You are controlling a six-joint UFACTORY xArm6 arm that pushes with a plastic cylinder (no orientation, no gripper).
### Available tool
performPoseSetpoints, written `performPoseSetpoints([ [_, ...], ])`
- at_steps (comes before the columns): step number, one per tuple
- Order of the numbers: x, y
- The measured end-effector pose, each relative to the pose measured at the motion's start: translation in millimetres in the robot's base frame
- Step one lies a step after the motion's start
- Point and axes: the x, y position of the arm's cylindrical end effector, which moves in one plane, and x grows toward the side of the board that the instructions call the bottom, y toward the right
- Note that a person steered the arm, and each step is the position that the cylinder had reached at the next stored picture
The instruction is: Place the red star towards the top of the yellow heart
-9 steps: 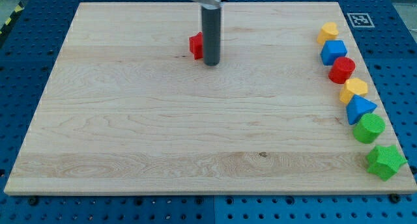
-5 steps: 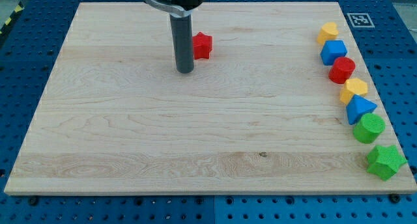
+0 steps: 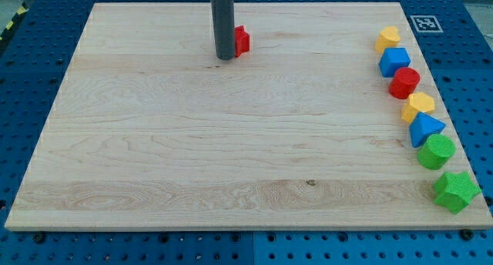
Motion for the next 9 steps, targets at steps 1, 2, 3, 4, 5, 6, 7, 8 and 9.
performPoseSetpoints([
  [1, -8.3, -1.6],
  [2, -9.0, -1.3],
  [3, -21.1, 1.2],
  [4, -28.2, 22.7],
  [5, -30.6, 45.8],
  [6, -44.1, 49.9],
  [7, -58.3, 56.8],
  [8, -78.0, 68.6],
  [9, -95.8, 70.8],
])
